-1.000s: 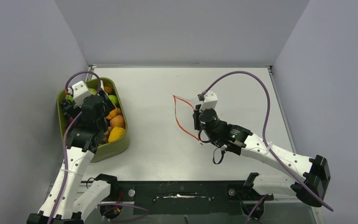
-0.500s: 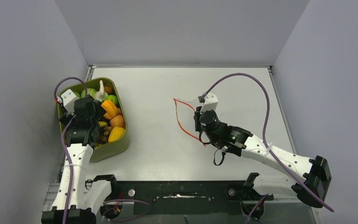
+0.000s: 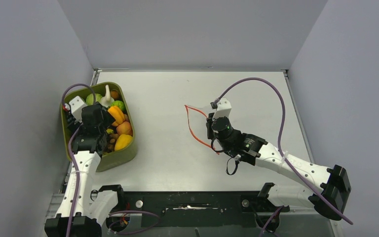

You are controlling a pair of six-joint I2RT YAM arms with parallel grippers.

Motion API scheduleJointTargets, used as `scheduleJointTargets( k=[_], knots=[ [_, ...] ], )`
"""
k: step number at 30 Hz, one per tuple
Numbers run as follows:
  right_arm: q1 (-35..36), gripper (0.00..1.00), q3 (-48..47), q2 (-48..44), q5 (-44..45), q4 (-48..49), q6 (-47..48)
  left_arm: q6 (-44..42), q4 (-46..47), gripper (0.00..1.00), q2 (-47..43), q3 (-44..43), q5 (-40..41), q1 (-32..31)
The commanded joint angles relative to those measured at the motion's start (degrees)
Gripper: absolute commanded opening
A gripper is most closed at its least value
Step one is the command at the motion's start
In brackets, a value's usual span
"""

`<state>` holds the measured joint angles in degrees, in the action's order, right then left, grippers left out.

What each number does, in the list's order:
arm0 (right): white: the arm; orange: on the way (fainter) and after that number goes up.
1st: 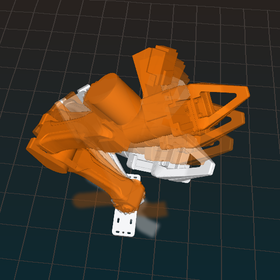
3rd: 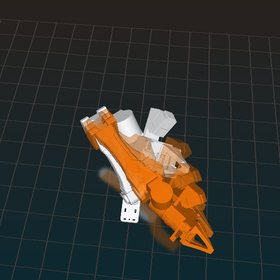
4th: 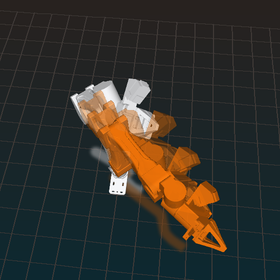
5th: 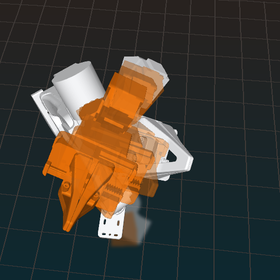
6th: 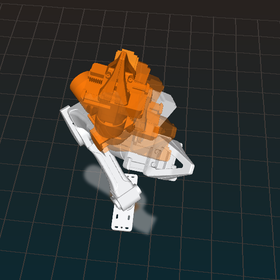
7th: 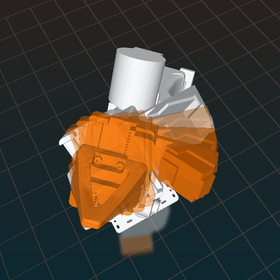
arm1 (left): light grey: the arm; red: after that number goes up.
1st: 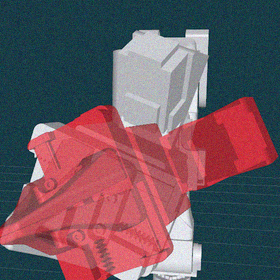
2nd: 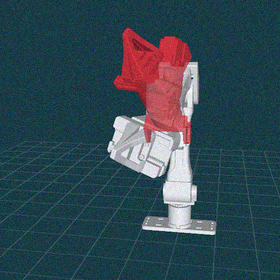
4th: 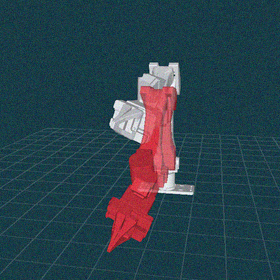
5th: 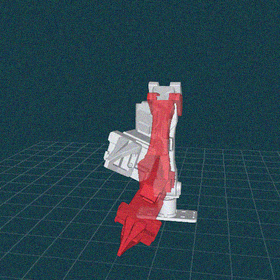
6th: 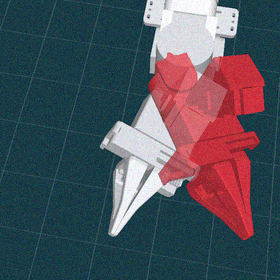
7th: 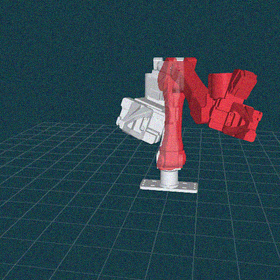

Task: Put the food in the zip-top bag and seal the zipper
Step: Pick up the fake fruit from the bin.

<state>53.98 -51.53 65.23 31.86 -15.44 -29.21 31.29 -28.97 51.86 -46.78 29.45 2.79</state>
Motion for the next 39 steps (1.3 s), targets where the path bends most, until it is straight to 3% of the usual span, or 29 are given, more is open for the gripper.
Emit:
scheduleJointTargets(
  k=[1, 11, 25, 39],
  knots=[
    [-0.4, 0.00, -0.1, -1.2, 0.3, 3.3, -0.4, -0.8, 7.0, 0.89, 0.5, 0.2, -2.7, 0.3],
    [-1.0, 0.00, 0.5, -1.6, -0.1, 2.9, -0.6, -1.3, 9.0, 0.84, 1.6, 1.8, -0.7, 0.3],
    [-1.1, 0.00, 1.0, -2.9, -0.7, 2.7, -1.3, -4.5, 10.4, 0.63, -1.5, 3.3, -2.6, 0.3],
    [-1.1, 0.00, 0.4, -3.4, -1.6, 1.5, -3.1, -6.1, 3.2, 0.54, -4.9, -1.2, -6.6, 0.3]
  ],
)
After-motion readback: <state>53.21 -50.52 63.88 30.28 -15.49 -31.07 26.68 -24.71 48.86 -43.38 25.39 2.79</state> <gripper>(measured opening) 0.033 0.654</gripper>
